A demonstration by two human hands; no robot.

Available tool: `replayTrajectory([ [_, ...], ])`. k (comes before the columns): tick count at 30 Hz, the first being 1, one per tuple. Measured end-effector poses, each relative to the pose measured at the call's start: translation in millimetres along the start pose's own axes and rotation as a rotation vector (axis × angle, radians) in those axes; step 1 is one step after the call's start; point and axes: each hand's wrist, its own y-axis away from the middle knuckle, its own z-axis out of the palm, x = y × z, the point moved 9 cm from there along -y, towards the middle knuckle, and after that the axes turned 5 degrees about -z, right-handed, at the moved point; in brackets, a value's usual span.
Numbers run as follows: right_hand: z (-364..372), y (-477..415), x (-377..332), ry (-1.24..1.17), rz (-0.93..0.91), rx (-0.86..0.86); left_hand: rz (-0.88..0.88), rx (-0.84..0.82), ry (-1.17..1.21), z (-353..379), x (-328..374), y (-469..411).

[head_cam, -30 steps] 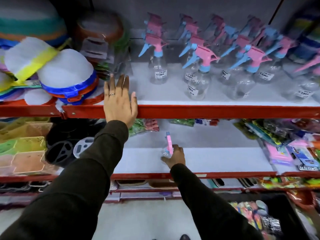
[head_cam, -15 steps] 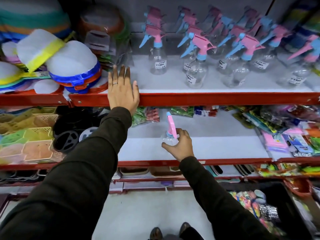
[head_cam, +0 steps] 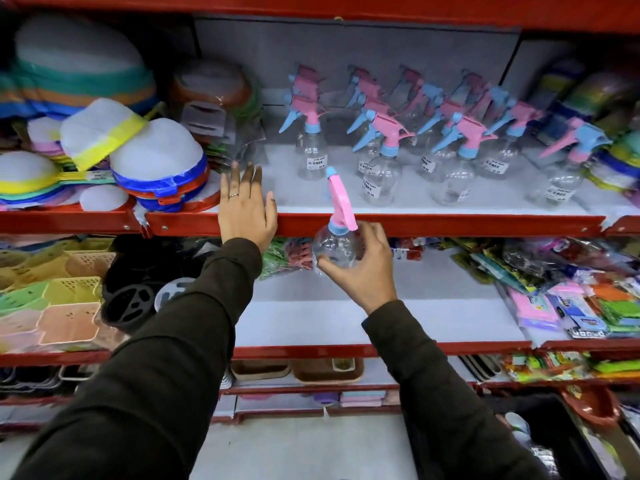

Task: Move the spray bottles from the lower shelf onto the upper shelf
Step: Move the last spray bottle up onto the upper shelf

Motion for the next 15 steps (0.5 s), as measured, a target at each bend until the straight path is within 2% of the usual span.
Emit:
replayTrajectory([
  [7,0.0,-58.5,-34.9,-0.014,-0.071,0.083,0.015,-0.009,-0.019,1.4,0.6,-1.1],
  [15,23.6,-113.6,-25.1,0.081,0.041,0.033,0.025,0.015,-0.024,1.3,0.4,-2.1],
])
